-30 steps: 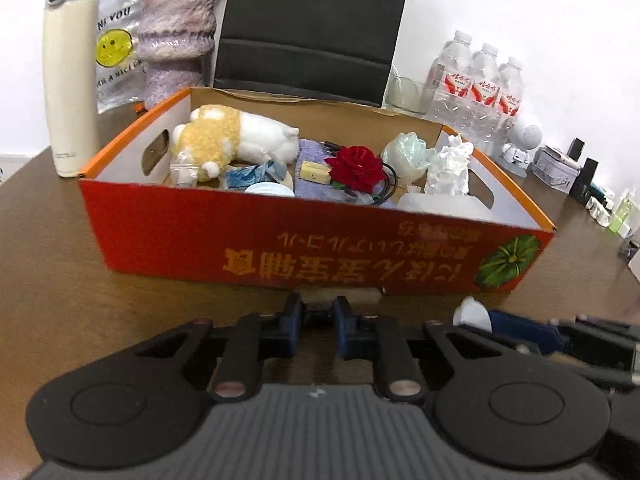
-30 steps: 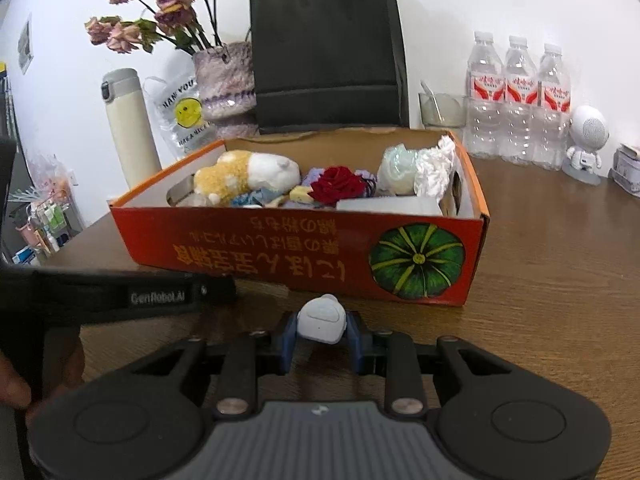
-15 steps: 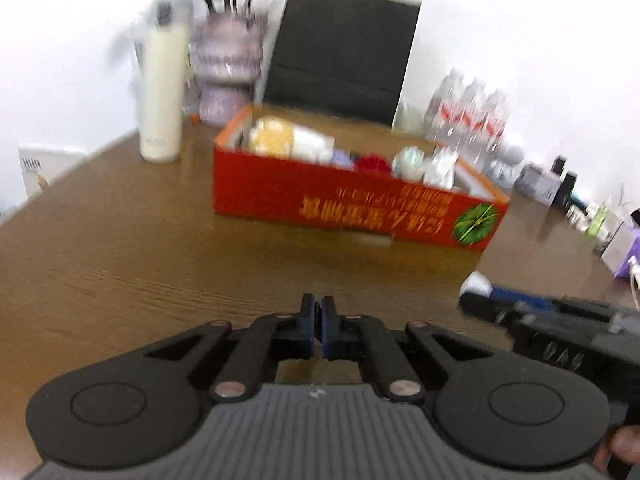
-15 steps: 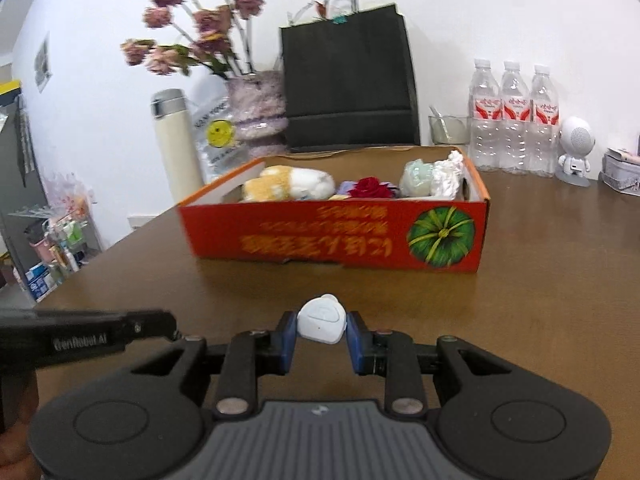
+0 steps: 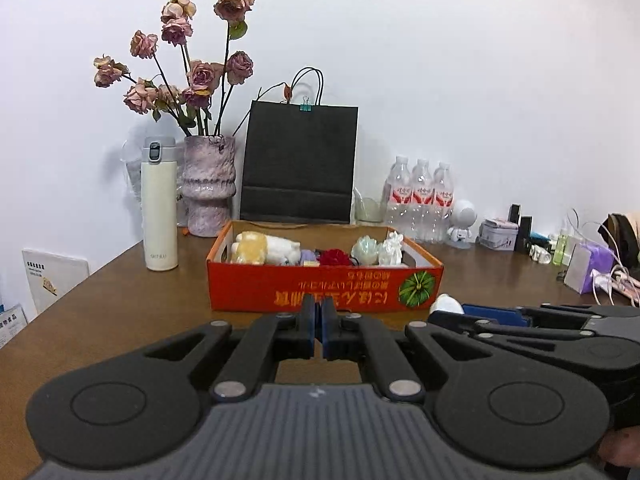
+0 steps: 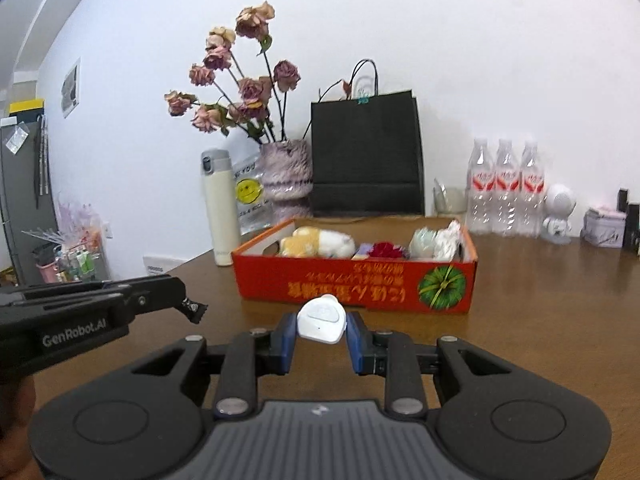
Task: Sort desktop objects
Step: 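Carry the clip and earbud case into the cardboard box and open both grippers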
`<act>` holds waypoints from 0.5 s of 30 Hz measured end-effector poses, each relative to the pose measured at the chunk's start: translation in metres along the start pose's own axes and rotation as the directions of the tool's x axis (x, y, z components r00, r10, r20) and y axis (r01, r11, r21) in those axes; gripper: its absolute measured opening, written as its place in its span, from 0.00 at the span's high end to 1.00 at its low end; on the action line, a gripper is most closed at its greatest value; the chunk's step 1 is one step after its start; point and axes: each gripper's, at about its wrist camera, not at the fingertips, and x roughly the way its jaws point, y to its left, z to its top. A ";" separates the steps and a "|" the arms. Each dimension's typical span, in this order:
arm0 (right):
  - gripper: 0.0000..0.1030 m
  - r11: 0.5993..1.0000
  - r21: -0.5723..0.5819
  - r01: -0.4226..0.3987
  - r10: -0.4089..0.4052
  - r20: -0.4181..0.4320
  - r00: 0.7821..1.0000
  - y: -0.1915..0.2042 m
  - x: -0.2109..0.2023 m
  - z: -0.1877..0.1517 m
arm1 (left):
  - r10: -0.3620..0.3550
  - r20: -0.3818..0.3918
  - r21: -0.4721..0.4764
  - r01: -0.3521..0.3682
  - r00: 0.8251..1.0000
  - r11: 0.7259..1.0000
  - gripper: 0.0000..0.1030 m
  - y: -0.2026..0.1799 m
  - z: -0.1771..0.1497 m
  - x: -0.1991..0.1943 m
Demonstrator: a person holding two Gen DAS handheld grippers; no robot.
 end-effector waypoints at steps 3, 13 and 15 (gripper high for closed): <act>0.75 0.999 -0.016 0.029 -0.028 0.028 0.999 -0.007 0.007 0.019 | -0.013 0.021 -0.012 0.013 1.000 1.000 0.96 0.006 0.020 0.022; 0.75 0.999 0.003 0.045 -0.045 0.030 0.999 -0.055 0.081 0.095 | 0.003 0.048 -0.029 -0.002 0.999 1.000 0.96 0.038 0.083 0.116; 0.75 1.000 0.025 0.010 -0.009 -0.027 1.000 -0.065 0.108 0.107 | 0.009 -0.030 -0.046 -0.011 1.000 0.999 0.96 0.052 0.089 0.148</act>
